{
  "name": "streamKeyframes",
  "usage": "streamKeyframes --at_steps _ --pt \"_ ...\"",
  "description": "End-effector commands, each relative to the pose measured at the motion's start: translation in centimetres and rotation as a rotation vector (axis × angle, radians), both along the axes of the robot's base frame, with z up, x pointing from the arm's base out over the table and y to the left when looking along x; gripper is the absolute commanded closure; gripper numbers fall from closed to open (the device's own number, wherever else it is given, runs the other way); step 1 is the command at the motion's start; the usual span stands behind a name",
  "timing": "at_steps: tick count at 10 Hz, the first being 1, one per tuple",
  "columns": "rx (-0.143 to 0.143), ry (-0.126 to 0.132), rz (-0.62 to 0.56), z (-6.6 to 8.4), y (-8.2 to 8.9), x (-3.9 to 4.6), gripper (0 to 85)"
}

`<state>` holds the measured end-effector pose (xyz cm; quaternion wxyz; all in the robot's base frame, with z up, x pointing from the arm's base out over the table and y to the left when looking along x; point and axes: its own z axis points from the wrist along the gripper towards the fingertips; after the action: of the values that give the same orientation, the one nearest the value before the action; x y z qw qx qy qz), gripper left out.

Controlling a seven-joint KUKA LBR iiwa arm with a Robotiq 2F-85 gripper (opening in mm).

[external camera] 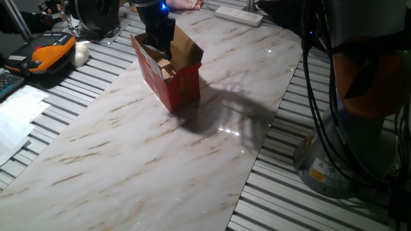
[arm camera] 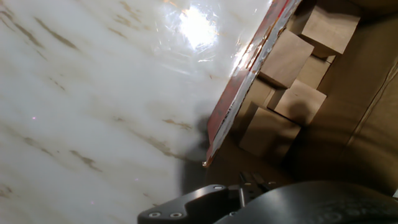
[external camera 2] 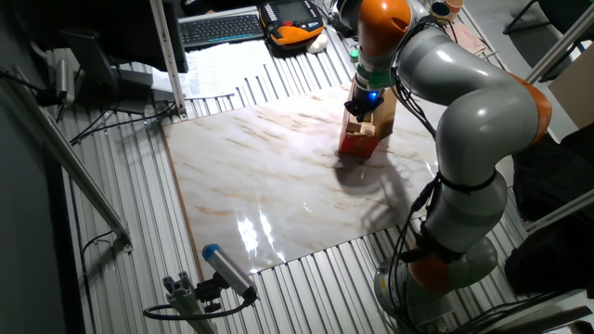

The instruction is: Cover the box

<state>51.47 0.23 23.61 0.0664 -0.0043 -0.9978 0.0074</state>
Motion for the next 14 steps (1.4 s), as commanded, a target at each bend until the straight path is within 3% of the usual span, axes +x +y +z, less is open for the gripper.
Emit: streamKeyframes --at_steps 1,2,3,4,6,8,10,12,14 --pt "0.000 0.000 0.004 0.0 0.0 0.00 85.0" --pt "0.006 0.002 0.005 0.0 0.0 0.02 85.0" --pt "0.049 -0.004 -0.027 0.2 0.0 0.07 85.0" --pt "0.063 -0.007 -0.047 1.2 0.0 0.25 85.0" --pt "0.047 -0.006 -0.059 3.1 -0.1 0.47 85.0" --pt "0.050 -0.023 -0.054 3.5 0.0 0.49 85.0" --pt "0.079 -0.019 -0.049 3.7 0.1 0.50 85.0" --pt "0.076 -0.020 -0.061 4.1 0.1 0.54 85.0" --pt "0.087 -0.045 -0.063 4.8 0.0 0.50 85.0"
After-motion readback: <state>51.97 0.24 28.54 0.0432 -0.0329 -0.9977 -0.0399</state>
